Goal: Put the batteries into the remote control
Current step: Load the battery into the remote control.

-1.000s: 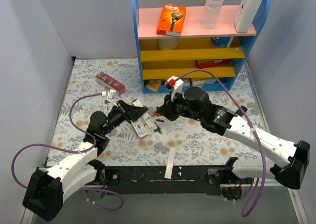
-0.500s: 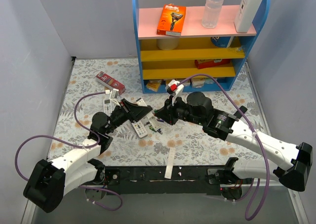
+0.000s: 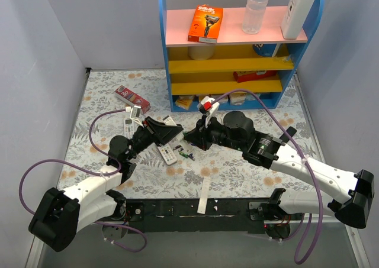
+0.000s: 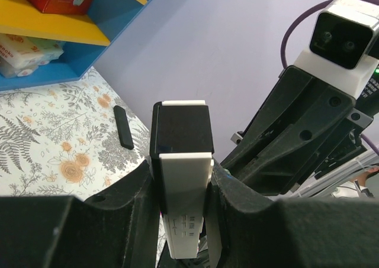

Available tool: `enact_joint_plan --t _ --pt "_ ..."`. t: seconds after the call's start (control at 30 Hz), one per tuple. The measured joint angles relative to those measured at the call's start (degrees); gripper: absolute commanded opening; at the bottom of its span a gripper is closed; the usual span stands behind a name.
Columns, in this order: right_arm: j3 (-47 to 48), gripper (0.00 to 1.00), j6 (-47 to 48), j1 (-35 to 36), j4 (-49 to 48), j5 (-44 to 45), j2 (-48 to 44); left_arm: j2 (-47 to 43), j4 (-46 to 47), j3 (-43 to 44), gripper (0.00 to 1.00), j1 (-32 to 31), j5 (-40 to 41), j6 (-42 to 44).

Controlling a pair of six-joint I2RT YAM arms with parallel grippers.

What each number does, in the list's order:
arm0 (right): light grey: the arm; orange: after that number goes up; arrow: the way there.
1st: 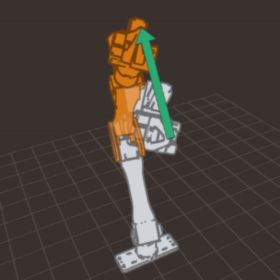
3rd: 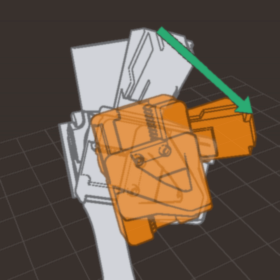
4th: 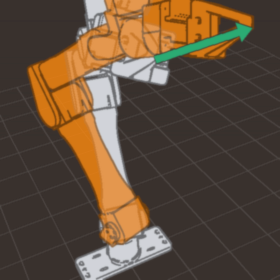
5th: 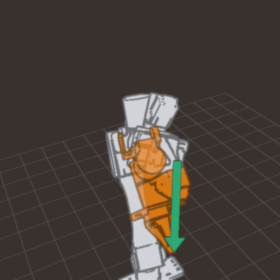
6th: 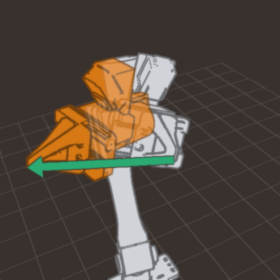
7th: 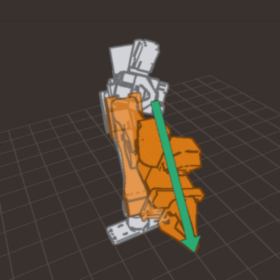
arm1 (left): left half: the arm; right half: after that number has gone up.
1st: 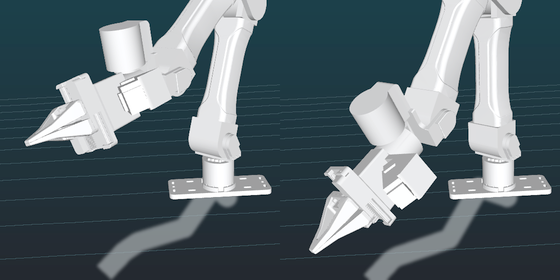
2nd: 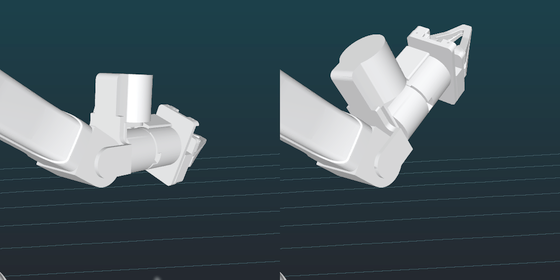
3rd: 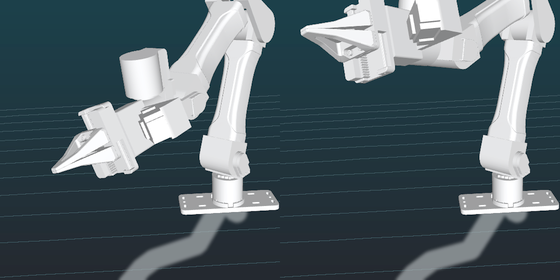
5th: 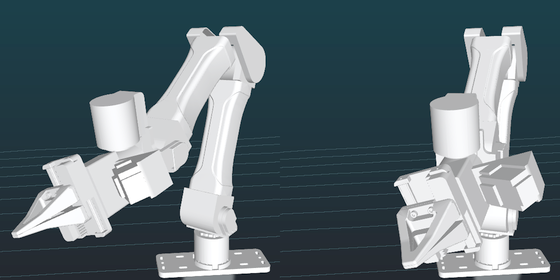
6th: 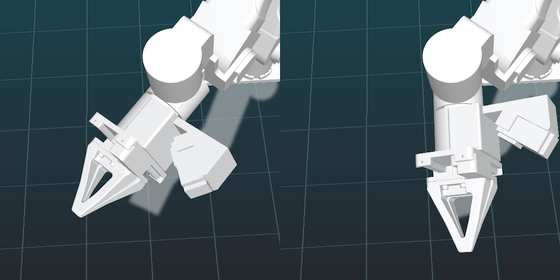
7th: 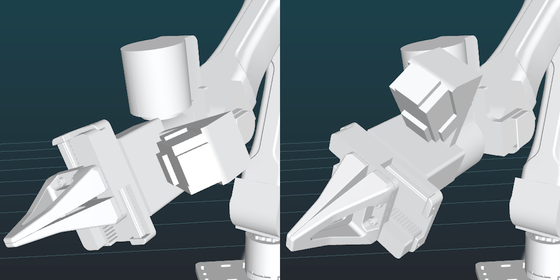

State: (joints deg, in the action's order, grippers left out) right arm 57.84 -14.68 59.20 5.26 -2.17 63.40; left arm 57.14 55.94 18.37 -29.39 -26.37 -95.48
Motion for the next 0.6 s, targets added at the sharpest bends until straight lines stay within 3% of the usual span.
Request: enact_joint_plan --t 0.6 --pt "-2.5 0.01 -0.8 2.3 -3.8 2.9 1.7 1.6 2.8 0.1 0.0 0.0 2.6 -2.5"
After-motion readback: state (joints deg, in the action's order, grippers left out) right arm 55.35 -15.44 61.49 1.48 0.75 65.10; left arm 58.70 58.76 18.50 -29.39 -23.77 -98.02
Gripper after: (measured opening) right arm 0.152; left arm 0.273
